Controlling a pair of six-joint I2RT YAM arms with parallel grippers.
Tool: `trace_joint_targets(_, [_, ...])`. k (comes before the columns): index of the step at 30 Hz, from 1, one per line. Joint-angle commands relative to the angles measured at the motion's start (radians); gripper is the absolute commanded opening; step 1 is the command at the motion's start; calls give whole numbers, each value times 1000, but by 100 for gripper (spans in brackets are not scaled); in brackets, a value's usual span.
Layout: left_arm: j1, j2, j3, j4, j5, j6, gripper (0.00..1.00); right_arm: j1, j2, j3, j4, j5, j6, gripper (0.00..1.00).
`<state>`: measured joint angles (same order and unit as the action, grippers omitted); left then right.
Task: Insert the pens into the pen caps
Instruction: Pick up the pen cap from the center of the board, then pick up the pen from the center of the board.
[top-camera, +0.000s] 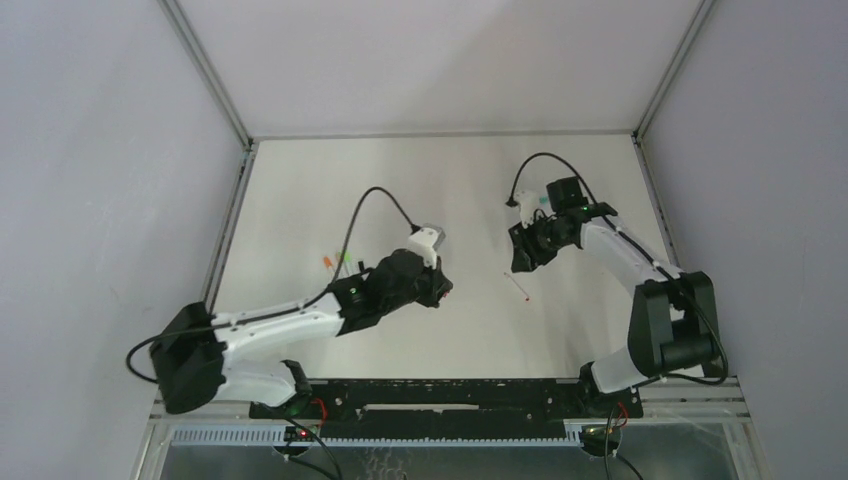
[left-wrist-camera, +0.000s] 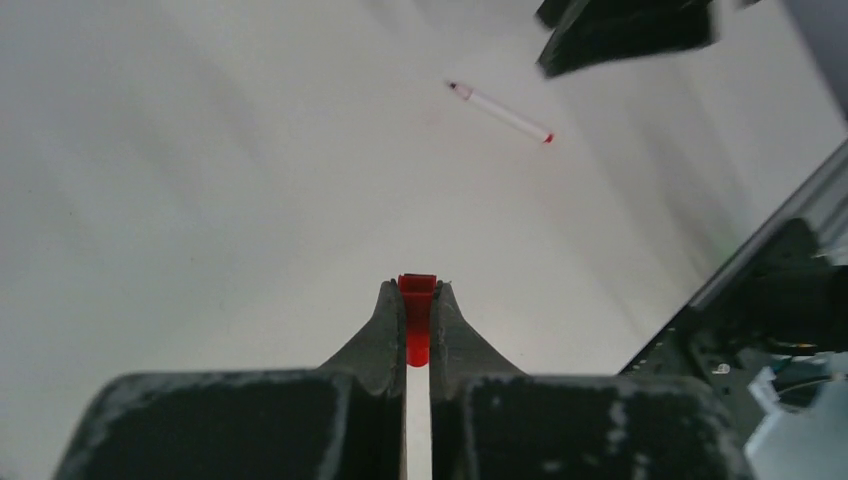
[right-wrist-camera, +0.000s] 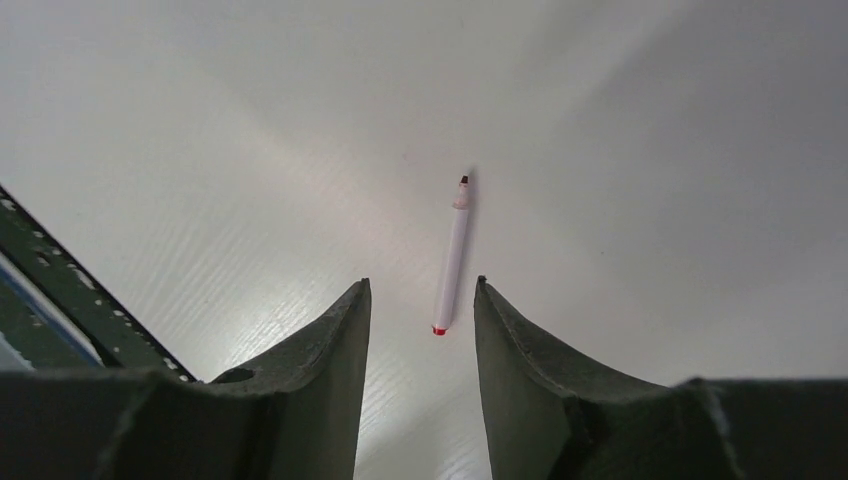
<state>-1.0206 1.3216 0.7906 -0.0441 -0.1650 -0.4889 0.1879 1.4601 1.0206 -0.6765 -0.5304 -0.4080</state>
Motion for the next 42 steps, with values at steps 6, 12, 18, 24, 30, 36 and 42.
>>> trace_joint_targets(6, [4,-213,-191,241,-64,-95,0,120,143,-5,-5,238,-6,50])
trace_joint_targets(12, [4,-240,-228,278,-71,-113,0,151,201,-2,-3,306,3,50])
trace_joint_targets(18, [4,-255,-247,297,-76,-122,0,177,239,-2,-5,328,5,47])
trace_joint_targets(24, [4,-265,-256,303,-80,-127,0,195,263,-1,-5,343,7,43])
trace_joint_targets(30, [4,-290,-276,326,-93,-140,0,210,287,-1,-4,382,9,29])
trace_joint_targets(36, [4,-339,-321,391,-117,-195,0,235,312,-1,-3,431,9,29])
trace_joint_targets(42, [4,-385,-359,430,-136,-226,0,270,328,-1,-6,459,8,21])
